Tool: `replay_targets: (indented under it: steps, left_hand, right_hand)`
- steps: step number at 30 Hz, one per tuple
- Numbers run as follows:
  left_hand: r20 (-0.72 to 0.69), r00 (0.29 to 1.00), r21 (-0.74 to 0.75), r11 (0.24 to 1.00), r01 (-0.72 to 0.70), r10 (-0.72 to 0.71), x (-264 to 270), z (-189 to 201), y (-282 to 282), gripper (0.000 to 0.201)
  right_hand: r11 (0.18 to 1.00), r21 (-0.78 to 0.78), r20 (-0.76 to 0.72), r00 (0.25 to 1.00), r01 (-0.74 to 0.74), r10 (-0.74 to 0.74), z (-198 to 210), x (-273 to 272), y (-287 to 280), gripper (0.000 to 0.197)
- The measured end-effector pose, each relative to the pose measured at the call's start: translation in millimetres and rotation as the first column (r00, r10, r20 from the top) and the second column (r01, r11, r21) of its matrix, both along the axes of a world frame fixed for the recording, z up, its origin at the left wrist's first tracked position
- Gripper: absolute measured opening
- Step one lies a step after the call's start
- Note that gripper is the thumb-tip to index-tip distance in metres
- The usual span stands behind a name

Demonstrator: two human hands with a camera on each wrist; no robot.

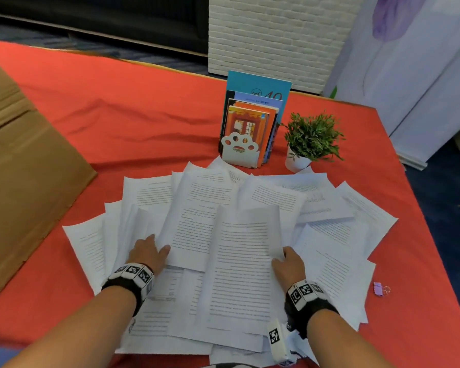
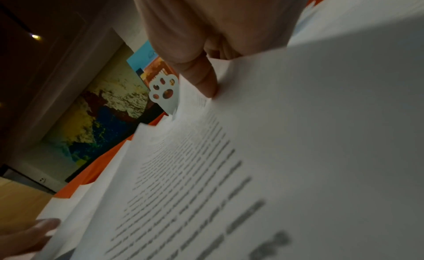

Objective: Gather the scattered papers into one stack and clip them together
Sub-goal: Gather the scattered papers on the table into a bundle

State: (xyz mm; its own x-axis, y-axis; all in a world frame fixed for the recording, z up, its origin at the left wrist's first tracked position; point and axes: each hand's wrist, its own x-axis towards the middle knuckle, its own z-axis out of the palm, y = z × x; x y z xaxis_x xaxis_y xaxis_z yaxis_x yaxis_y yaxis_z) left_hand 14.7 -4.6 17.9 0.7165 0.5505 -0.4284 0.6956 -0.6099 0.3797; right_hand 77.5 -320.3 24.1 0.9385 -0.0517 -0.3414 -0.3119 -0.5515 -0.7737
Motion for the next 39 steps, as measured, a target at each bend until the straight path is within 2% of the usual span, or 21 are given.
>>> replay_targets:
  steps: [2,3,5,7,9,11,14,16,17,19,20,22,23,24,26,28,30,33,34,36,39]
  left_hand:
    - [-0.042,0.999,-0.025,0.999,0.027,-0.028,8,-12,9,0.06]
    - [-0.031,0.999,-0.018,0.999,0.027,-0.027,10,-14,11,0.05]
    - [0.035,0.998,-0.01,0.998,0.055,-0.054,14,-15,13,0.025]
    - [0.082,0.996,-0.037,0.998,0.047,-0.044,13,-11,12,0.021]
    - [0.096,0.995,-0.041,0.999,-0.013,0.017,5,-4,15,0.022]
    - [0.108,0.992,-0.049,0.997,-0.061,0.066,-9,0,18,0.025]
    - [0.114,0.993,-0.121,0.993,-0.014,0.028,-36,8,17,0.04]
    - [0.062,0.998,-0.153,0.988,-0.001,0.011,-51,4,15,0.04]
    - [0.034,0.999,-0.157,0.988,0.0,0.005,-57,2,13,0.036]
    - [0.069,0.997,-0.181,0.984,-0.009,0.022,-65,-1,8,0.024]
    - [0.113,0.992,-0.216,0.976,-0.036,0.061,-67,0,5,0.026]
    - [0.191,0.973,-0.281,0.957,-0.07,0.127,-69,2,2,0.062]
    - [0.208,0.971,-0.29,0.956,-0.056,0.12,-69,4,0,0.074]
    - [0.208,0.974,-0.275,0.961,-0.027,0.087,-69,7,-1,0.076]
    - [0.21,0.978,-0.181,0.983,0.025,0.013,-69,11,0,0.053]
    - [0.273,0.962,-0.075,0.996,0.039,-0.017,-70,20,1,0.024]
    - [0.37,0.929,-0.013,1.0,0.017,-0.011,-73,33,5,0.014]
    - [0.515,0.857,0.076,0.996,-0.044,-0.001,-77,52,12,0.022]
    - [0.571,0.821,0.084,0.994,-0.074,0.013,-77,60,12,0.028]
    - [0.673,0.736,0.04,0.989,-0.142,0.078,-77,77,15,0.04]
    - [0.8,0.566,-0.077,0.971,-0.228,0.197,-70,92,28,0.052]
  right_hand:
    - [0.998,0.025,0.052,0.997,0.058,-0.059,7,-3,2,0.013]
    - [0.995,0.046,0.08,0.993,0.088,-0.091,11,-5,1,0.01]
    - [0.981,0.087,0.115,0.977,0.172,-0.182,19,-10,-5,0.034]
    - [0.957,0.099,0.134,0.95,0.271,-0.283,24,-15,-20,0.059]
    - [0.937,0.002,0.139,0.927,0.35,-0.347,22,-19,-45,0.058]
    - [0.911,-0.173,0.118,0.926,0.374,-0.358,17,-24,-74,0.042]
    - [0.816,-0.407,0.082,0.906,0.41,-0.414,4,-35,-108,0.04]
    - [0.753,-0.501,0.039,0.88,0.428,-0.474,-6,-42,-122,0.039]
    - [0.75,-0.518,0.01,0.879,0.412,-0.476,-11,-45,-127,0.045]
    - [0.807,-0.466,-0.044,0.901,0.364,-0.432,-18,-51,-123,0.056]
    - [0.831,-0.45,-0.069,0.914,0.328,-0.399,-21,-51,-118,0.051]
    - [0.865,-0.388,-0.077,0.924,0.318,-0.374,-29,-51,-107,0.044]
    - [0.876,-0.382,-0.08,0.934,0.293,-0.347,-29,-52,-99,0.044]
    - [0.887,-0.379,-0.081,0.945,0.265,-0.317,-32,-53,-91,0.045]
    - [0.904,-0.376,-0.091,0.963,0.202,-0.253,-33,-52,-79,0.049]
    - [0.912,-0.345,-0.088,0.96,0.222,-0.267,-31,-50,-76,0.05]
    - [0.898,-0.327,-0.038,0.946,0.294,-0.323,-26,-44,-83,0.049]
    - [0.845,-0.368,0.04,0.915,0.387,-0.402,-24,-36,-103,0.053]
    - [0.837,-0.393,0.04,0.917,0.38,-0.398,-21,-35,-109,0.048]
    - [0.83,-0.442,0.02,0.929,0.339,-0.369,-20,-34,-118,0.037]
    - [0.823,-0.503,-0.076,0.935,0.264,-0.347,-19,-35,-121,0.041]
